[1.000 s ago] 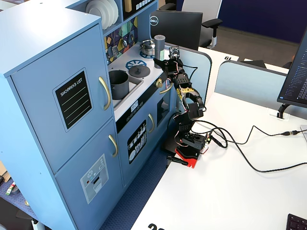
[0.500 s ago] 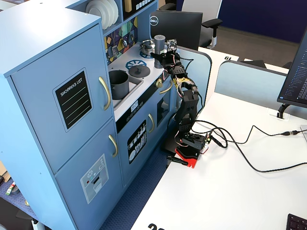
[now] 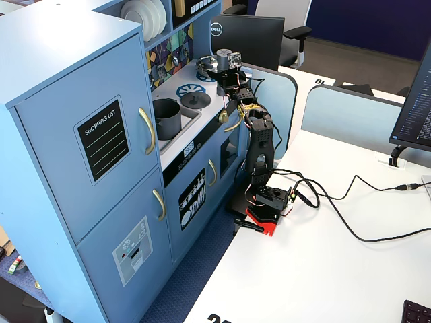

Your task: Put salt in the gray recipient

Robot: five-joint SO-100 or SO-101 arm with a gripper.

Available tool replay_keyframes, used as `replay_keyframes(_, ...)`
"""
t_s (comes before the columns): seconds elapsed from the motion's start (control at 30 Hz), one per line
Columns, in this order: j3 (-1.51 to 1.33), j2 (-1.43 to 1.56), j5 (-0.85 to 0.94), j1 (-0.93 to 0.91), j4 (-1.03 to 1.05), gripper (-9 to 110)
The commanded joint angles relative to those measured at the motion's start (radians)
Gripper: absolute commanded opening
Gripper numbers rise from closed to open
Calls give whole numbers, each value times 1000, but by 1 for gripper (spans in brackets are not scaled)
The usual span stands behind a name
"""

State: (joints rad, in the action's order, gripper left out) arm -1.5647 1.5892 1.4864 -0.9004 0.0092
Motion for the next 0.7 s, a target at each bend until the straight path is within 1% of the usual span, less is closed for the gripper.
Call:
replay_keyframes(0.0, 117, -11, 23, 14, -29, 39)
replay_keyframes(0.03, 127, -17, 31, 17, -34, 34)
replay_keyframes(0.13, 133, -23, 83, 20, -38, 10)
replay_keyframes(0.2, 130, -18, 95, 21, -32, 0)
replay_keyframes(0.37, 106, 49, 37, 23, -63, 0)
replay_keyframes(0.43, 110, 110, -18, 35, -58, 0)
replay_keyframes(0.53, 173, 236, -149, 60, 97, 0)
replay_keyframes(0.67, 282, 390, -321, 120, 371, 0)
